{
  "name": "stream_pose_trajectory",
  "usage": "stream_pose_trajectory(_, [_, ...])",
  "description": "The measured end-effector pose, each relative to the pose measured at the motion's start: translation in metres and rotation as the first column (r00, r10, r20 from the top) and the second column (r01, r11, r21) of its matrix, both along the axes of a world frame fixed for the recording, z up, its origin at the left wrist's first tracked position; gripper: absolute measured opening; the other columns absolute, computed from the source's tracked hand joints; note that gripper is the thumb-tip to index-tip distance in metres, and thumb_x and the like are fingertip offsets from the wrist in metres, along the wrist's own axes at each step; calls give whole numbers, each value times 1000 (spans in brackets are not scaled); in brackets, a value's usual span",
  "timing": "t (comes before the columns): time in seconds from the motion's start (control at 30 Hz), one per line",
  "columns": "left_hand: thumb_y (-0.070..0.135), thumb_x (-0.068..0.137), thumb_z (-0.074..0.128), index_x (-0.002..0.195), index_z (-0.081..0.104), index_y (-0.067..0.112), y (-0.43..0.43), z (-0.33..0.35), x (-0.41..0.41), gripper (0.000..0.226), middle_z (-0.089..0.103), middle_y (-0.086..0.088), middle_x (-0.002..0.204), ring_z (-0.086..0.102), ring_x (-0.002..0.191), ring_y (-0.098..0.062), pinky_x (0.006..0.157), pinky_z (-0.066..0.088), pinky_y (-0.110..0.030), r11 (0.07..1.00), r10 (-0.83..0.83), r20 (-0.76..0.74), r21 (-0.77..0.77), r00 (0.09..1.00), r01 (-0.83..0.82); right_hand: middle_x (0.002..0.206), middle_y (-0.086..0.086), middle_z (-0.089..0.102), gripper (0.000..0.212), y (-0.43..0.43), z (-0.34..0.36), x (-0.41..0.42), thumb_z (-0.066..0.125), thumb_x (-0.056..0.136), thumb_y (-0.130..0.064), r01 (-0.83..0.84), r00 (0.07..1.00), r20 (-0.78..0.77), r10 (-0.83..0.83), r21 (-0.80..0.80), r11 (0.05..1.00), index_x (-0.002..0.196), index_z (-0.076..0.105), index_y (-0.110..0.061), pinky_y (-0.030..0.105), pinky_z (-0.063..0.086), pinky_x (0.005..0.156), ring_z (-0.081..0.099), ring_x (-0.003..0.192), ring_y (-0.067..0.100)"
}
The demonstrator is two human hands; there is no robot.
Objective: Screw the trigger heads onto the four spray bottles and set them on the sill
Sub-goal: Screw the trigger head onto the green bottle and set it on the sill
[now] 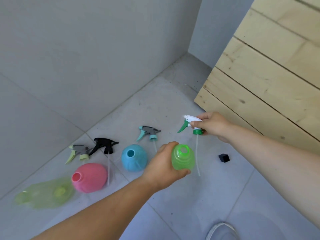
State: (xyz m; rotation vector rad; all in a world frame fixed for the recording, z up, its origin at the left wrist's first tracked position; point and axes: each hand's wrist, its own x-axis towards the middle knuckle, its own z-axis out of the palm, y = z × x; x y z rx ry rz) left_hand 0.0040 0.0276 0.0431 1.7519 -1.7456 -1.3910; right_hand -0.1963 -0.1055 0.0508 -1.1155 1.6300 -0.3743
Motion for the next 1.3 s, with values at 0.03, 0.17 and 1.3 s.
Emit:
stream_pose_trajectory(0.03, [39, 74, 89, 141, 46, 29, 2, 10, 0, 80, 51, 7, 139, 54, 127, -15, 103, 41, -23, 1000, -9, -9, -14, 1000, 9, 99, 16, 74, 27, -1, 18, 0, 75, 87, -14, -11, 1000, 12, 12, -35, 999, 111, 70, -1, 25, 60, 66, 67, 84, 20])
stream_pose_trajectory(0.17, [41, 75, 88, 140, 46, 32, 9, 53, 10, 78, 49, 6, 135, 52, 115, -9, 96, 36, -15, 998, -51, -26, -47, 998, 50, 89, 13, 72, 9, 2, 116, 10, 69, 92, -13, -1, 995, 99, 28, -260, 966, 99, 68, -7, 24, 59, 63, 65, 76, 19])
stream_pose_trajectory(1.3, [40, 74, 87, 126, 57, 32, 115, 313, 135, 61, 73, 6, 117, 72, 109, -11, 97, 60, -39, 988, 78, -71, -128, 994, -87, 87, 3, 76, 7, 163, 420, 124, 66, 93, -14, 288, 909, 396, 128, -821, 493, 99, 62, -14, 39, 63, 82, 72, 87, 24])
